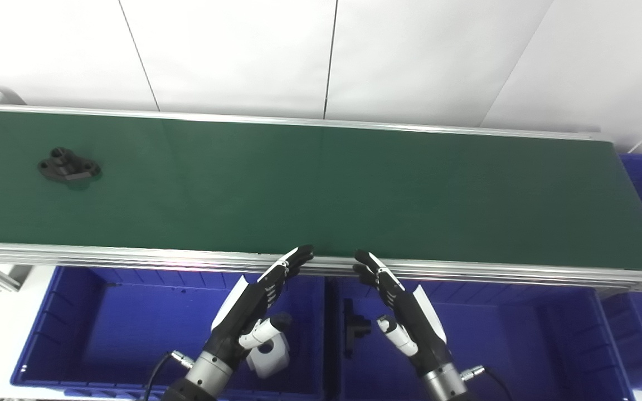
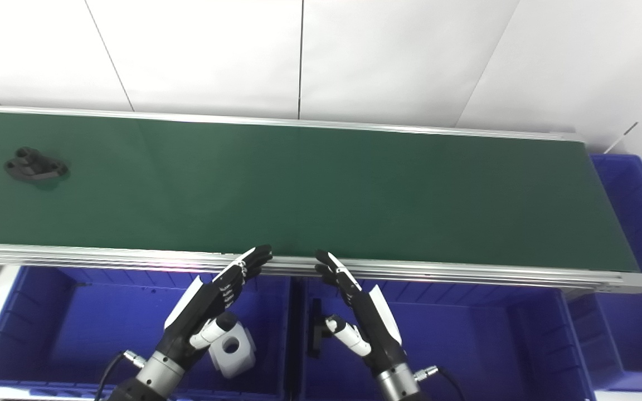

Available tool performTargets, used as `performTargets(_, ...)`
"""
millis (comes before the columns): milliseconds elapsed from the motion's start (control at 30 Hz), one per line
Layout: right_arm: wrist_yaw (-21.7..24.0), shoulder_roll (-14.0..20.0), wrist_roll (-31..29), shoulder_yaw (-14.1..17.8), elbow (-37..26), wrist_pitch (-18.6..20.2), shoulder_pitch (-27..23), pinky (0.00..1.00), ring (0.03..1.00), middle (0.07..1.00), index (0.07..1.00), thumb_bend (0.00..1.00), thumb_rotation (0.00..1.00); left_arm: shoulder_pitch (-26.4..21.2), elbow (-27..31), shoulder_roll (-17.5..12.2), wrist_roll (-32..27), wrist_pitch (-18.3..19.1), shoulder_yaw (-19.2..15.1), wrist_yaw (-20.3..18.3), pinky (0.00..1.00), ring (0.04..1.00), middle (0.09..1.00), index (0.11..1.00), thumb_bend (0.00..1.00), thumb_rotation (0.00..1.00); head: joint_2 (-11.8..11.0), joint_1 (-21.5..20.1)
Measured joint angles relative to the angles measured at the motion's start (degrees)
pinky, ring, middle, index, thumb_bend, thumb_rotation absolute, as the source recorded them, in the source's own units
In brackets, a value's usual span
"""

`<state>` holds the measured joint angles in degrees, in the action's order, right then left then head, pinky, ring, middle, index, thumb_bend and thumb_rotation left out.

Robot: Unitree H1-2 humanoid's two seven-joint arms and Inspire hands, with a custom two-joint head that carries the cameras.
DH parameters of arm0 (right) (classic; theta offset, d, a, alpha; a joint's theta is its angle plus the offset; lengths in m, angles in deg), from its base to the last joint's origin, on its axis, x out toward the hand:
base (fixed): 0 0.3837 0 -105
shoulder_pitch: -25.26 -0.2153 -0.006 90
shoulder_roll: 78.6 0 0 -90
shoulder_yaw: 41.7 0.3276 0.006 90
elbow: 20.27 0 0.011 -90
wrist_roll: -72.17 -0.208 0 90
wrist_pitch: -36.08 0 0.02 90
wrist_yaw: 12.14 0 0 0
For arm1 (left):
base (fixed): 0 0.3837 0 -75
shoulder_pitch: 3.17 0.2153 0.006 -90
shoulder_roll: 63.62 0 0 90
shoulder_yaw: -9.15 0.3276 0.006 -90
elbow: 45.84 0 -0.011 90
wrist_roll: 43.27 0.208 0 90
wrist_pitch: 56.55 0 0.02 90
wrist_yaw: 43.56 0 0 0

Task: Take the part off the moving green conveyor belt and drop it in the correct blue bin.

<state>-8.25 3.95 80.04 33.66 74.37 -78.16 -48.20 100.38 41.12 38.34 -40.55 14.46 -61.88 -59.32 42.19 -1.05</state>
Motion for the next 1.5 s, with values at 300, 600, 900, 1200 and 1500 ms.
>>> performTargets(300, 0.0, 0.1, 0.0, 0.0, -0.3, 0.0, 0.0, 0.87, 0.897, 0.938, 0.934, 0.89, 0.99, 0.0, 0.0, -0.2, 0.0, 0.0, 0.0, -0.2, 0.97, 0.966, 0.930, 0.919, 0.81, 0.84, 0.0, 0.0)
performTargets(600, -0.1, 0.2, 0.4, 0.0, -0.3, 0.0, 0.0, 0.87, 0.899, 0.938, 0.935, 0.88, 0.99, 0.0, 0.0, -0.2, 0.0, 0.1, 0.1, -0.2, 0.97, 0.967, 0.930, 0.923, 0.81, 0.84, -0.7, -1.1)
performTargets(900, -0.5, 0.3, 0.9, -0.5, 0.3, 0.0, 0.0, 0.87, 0.911, 0.943, 0.932, 0.90, 0.98, 0.0, -0.5, -0.3, 0.2, -0.8, 0.4, -0.3, 0.96, 0.963, 0.922, 0.917, 0.82, 0.85, -2.1, 0.6)
performTargets(1200, -1.3, 1.4, 0.0, -0.8, 1.1, 0.0, 0.0, 0.87, 0.906, 0.946, 0.941, 0.88, 1.00, -0.1, -1.9, 0.1, 1.4, -1.2, 0.9, 0.1, 0.94, 0.950, 0.913, 0.910, 0.83, 0.87, -3.8, 0.6)
performTargets(1500, -4.6, 2.1, -0.1, -3.5, 5.9, -0.2, -1.5, 0.84, 0.889, 0.931, 0.927, 0.91, 0.96, -1.0, -7.8, 0.1, 1.4, -5.3, 0.8, 0.2, 0.93, 0.943, 0.908, 0.911, 0.83, 0.85, -11.2, 0.4)
